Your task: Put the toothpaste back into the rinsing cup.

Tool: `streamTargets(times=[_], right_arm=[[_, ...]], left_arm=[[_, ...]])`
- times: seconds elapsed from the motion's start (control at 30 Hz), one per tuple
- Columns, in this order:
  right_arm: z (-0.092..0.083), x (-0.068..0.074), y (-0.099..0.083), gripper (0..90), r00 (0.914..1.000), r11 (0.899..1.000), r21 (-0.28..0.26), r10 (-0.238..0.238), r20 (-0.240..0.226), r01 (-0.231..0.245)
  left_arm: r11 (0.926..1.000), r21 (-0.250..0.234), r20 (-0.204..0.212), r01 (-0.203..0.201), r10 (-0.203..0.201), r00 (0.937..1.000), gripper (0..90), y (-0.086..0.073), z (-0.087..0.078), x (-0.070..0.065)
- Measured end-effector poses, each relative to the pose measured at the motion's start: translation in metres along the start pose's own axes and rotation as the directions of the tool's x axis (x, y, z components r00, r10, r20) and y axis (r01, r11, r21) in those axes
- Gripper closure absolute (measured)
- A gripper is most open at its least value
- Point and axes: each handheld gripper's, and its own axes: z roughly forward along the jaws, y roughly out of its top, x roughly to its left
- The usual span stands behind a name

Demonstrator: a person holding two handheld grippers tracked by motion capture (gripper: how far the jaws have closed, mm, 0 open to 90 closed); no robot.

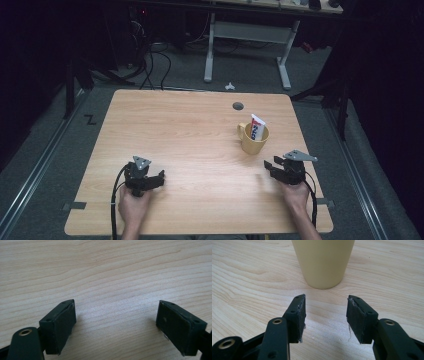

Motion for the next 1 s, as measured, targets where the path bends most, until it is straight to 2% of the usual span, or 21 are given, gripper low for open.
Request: streamTargets(times=[0.43,1.0], right_arm=[[0.017,0.003,-0.003,49.9,0.9997,0.998,0.056,-0.02,0.012,0.019],[0.033,0.008,-0.008,49.1,0.9981,0.994,0.097,-0.051,0.033,0.048]], left_arm=[[1.0,0.0,0.0,0.001,-0.001,1.0,16.5,0.0,0.0,0.0],[1.0,0.0,0.001,0.001,-0.001,1.0,16.5,0.0,0.0,0.0]])
